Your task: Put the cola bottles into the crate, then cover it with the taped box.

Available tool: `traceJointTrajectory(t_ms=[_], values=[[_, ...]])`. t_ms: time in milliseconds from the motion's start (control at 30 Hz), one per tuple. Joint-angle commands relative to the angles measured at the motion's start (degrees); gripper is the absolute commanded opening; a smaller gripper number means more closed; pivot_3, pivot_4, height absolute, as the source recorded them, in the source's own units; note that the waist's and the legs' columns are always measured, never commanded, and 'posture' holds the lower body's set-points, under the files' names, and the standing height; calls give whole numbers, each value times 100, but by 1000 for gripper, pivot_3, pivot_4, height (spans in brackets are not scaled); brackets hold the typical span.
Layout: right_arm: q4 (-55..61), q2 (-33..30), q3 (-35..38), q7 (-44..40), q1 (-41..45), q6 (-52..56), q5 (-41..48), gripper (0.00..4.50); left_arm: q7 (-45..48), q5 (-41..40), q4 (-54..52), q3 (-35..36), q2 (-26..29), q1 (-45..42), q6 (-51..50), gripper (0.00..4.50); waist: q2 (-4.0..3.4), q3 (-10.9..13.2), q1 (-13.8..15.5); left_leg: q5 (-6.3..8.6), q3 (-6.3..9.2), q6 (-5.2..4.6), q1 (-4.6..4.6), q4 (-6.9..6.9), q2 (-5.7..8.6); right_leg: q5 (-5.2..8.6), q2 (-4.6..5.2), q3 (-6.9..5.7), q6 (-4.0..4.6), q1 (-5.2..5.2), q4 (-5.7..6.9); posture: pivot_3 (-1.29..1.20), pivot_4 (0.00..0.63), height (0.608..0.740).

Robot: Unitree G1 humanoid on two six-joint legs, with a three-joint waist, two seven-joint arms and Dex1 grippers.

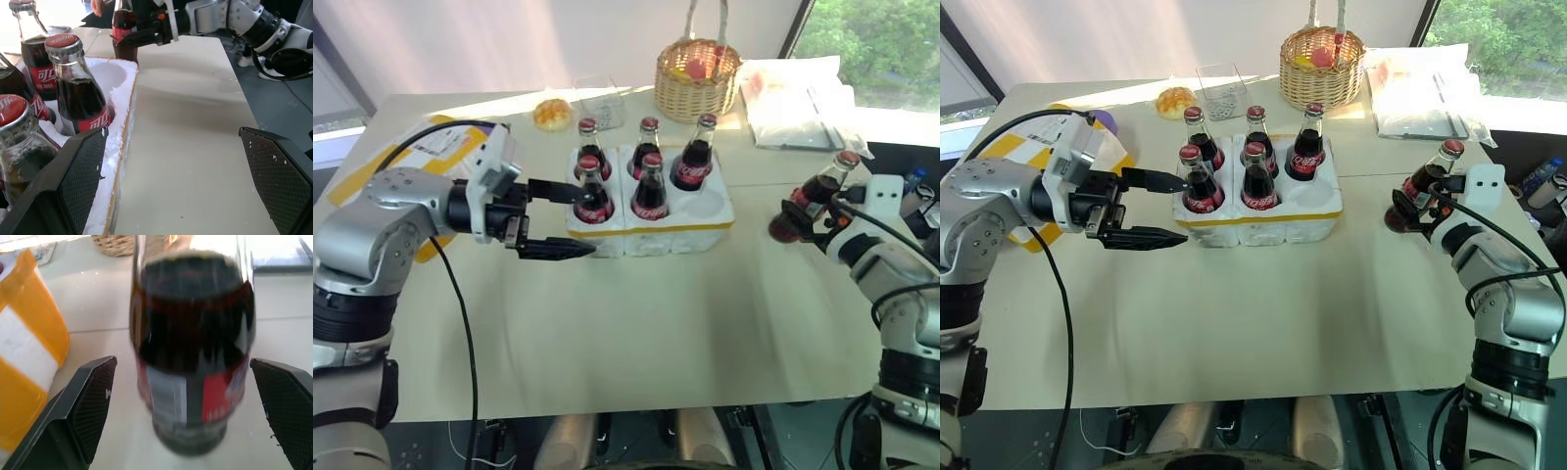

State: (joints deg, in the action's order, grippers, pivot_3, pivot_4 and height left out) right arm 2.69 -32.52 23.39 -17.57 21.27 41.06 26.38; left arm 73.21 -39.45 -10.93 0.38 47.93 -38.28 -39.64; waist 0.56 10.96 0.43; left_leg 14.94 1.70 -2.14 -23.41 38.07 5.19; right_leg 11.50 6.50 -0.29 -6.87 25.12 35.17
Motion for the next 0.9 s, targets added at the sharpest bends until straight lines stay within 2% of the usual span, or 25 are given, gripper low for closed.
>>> traceJointTrajectory(t_ms=[33,100,133,200,233,267,467,600,733,900], values=[[-457,-27,-88,-133,329,-447,-162,4460,-54,-111,-190,145,12,-51,-29,4500,0,0,-3,0,0,0,0,0,0,0,0,0,0,0,0,0,150,740],[-671,-7,-148,-181,425,-579,-209,4460,-64,-123,-214,157,25,-33,-42,4500,0,0,-3,0,0,0,0,0,0,0,0,0,0,0,0,0,150,740],[-747,14,-151,-189,460,-637,-211,4236,-72,-131,-222,167,33,-29,-53,4500,0,0,-3,0,0,0,0,0,0,0,-1,0,0,0,0,0,150,740],[-831,23,-156,-202,501,-729,-215,3753,-89,-144,-240,178,43,-26,-71,4500,0,0,-3,0,0,0,0,0,0,0,-1,0,0,0,0,0,150,740],[-828,19,-161,-208,507,-758,-216,3120,-93,-148,-244,183,50,-23,-76,4500,0,0,-4,0,0,0,0,0,0,0,-1,0,0,0,0,0,150,740],[-782,12,-150,-214,498,-767,-202,2810,-97,-154,-249,189,56,-20,-82,4500,0,0,-6,0,1,0,0,0,0,0,-1,0,0,0,0,0,150,740],[-197,43,351,-292,793,-643,540,2834,-132,-170,-275,219,68,5,-109,4500,-8,5,-15,0,0,0,-2,-1,0,0,0,1,0,4,0,0,150,740],[409,255,543,-290,1430,45,1770,2834,-142,-190,-269,253,81,35,-114,4500,-21,13,-97,-1,0,1,-5,-3,0,0,0,2,0,11,3,0,150,740],[679,407,393,-191,1779,544,2403,2834,-159,-169,-239,237,56,17,-87,4500,-21,13,-131,0,1,1,-5,-10,-5,0,-3,2,0,16,3,0,150,740],[910,350,-206,-452,1801,751,2381,2834,-175,-149,-214,241,48,-5,-61,4500,-18,11,-96,1,2,-1,-6,-7,0,0,1,2,0,9,0,0,150,740]])
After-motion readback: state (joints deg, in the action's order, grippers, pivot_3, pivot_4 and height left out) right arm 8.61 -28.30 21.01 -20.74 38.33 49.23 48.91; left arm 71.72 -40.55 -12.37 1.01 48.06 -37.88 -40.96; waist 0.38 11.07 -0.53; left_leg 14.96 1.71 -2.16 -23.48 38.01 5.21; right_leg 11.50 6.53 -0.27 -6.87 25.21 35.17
